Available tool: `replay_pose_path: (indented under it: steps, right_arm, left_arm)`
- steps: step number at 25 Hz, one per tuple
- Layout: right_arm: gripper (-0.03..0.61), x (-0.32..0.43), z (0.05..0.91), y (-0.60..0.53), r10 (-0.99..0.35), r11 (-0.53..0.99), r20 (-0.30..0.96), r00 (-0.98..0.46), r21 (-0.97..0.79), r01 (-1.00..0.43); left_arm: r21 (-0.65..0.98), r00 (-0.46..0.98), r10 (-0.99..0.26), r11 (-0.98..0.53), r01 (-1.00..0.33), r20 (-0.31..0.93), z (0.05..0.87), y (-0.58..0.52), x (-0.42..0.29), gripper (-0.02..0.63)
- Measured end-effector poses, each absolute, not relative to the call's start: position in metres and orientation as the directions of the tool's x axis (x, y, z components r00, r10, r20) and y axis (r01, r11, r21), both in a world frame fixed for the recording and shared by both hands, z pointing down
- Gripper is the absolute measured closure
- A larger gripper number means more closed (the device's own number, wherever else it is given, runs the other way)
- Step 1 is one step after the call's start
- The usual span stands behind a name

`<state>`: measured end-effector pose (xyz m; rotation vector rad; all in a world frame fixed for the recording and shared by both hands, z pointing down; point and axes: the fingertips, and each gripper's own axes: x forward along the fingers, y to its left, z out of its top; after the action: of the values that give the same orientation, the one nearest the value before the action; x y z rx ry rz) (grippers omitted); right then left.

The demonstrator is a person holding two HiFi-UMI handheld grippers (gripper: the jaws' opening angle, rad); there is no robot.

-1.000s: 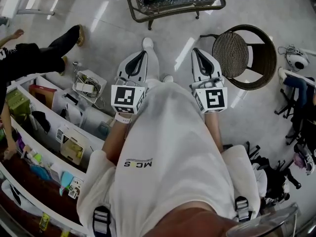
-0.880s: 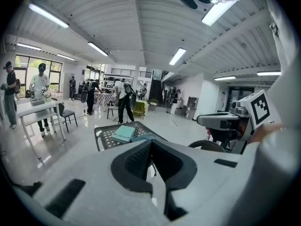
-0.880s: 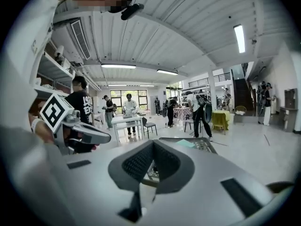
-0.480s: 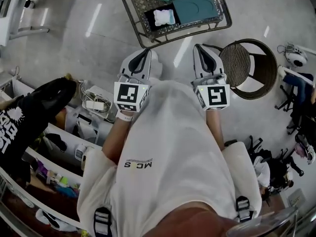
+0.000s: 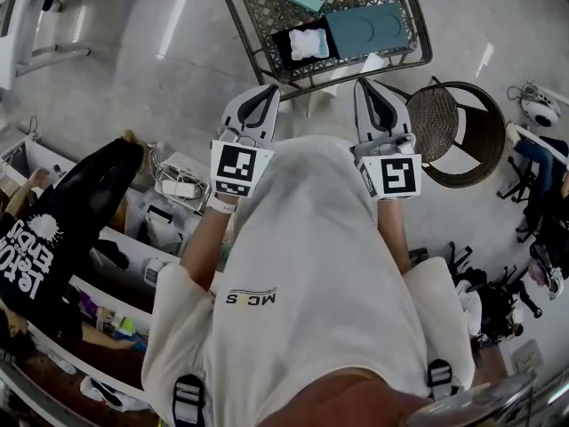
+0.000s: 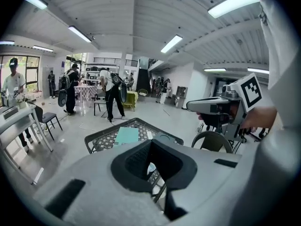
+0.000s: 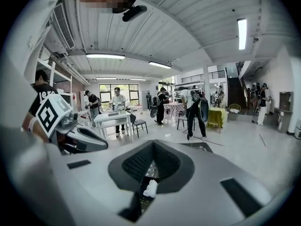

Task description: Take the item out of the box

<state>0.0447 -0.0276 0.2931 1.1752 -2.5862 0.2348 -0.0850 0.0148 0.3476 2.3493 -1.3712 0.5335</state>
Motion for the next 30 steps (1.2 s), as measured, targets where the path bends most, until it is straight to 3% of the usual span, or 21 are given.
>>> replay_pose_path:
  steps: [14, 30]
  right_arm:
    - [0.563, 0.047, 0.320, -0.063, -0.708, 0.652, 0.317, -0.631, -0.050, -0.757]
    - [0.563, 0.036, 0.403, -0.072, -0.652, 0.633, 0.403, -0.642, -0.175, -0.754]
  left_arm:
    - [0.069, 0.485, -0.630, -0.566, -0.822, 0.606, 0.412, -0.021, -0.059, 0.589]
    - [0.010, 0.441, -0.544, -0.621, -0.783, 0.714, 0.542, -0.057, -0.043, 0.586]
